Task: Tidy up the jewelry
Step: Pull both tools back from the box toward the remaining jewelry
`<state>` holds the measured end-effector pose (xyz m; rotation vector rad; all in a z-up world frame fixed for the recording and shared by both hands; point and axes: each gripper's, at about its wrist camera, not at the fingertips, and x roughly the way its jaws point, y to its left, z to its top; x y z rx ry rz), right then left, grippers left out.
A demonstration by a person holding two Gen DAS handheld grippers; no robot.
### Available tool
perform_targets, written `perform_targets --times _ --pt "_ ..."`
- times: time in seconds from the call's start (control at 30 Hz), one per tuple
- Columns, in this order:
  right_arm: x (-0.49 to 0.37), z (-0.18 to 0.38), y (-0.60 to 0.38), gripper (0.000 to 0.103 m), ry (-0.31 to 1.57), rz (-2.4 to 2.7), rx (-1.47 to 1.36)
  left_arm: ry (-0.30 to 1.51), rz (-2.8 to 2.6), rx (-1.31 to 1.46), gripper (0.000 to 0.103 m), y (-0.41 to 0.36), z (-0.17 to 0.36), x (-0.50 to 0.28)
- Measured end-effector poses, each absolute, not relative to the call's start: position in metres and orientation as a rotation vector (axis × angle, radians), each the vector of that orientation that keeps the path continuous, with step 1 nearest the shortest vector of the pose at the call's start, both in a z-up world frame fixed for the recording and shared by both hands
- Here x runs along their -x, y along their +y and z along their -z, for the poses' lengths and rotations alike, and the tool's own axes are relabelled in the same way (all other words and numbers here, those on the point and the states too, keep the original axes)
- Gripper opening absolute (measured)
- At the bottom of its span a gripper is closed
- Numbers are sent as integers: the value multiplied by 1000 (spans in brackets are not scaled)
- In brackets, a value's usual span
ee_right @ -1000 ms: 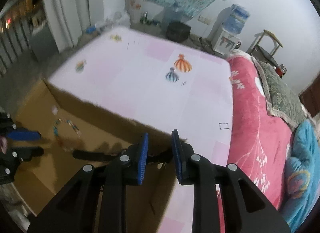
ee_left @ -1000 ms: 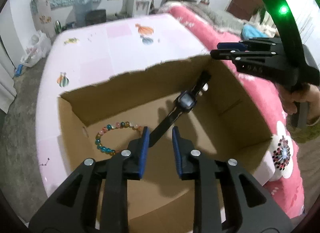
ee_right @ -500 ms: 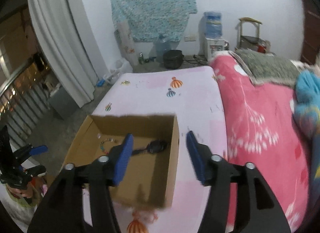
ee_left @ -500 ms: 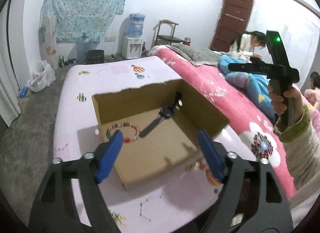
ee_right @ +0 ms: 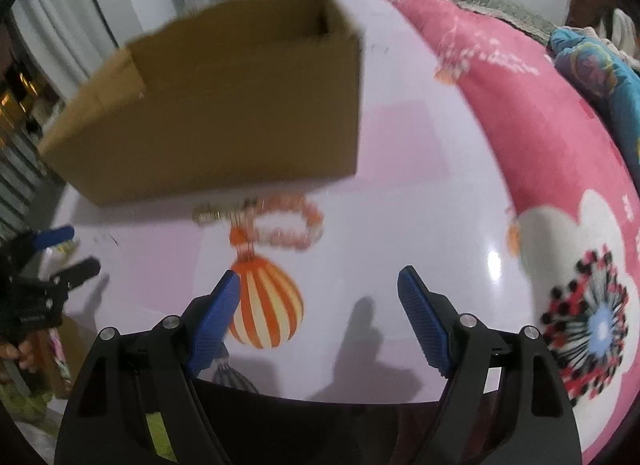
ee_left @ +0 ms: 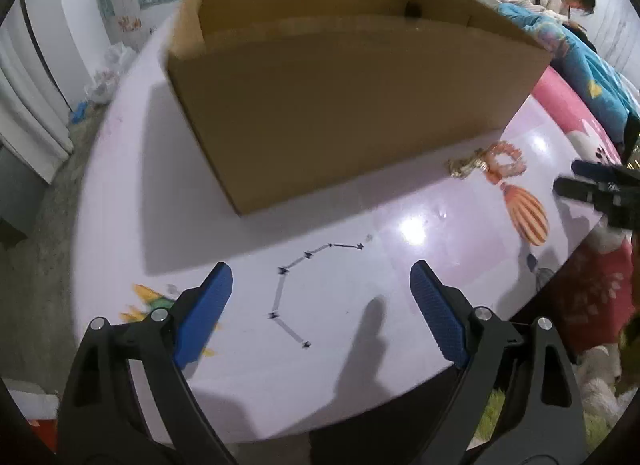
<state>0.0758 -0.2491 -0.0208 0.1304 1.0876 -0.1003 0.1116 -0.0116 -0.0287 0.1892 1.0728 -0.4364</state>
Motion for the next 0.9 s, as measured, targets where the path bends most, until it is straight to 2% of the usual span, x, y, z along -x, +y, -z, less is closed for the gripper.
perform_targets --times 0.2,0.37,0.5,0.9 --pt "-79 46 -238 80 1125 118 -80 1048 384 -235 89 -22 43 -117" --pt "-81 48 -232 87 1116 123 -18 1030 374 -221 95 -24 47 -118" --pt "-79 51 -232 96 1114 132 -15 1015 374 -218 95 -24 48 -117" --pt "-77 53 -235 96 1100 125 -19 1035 379 -227 95 -23 50 -115"
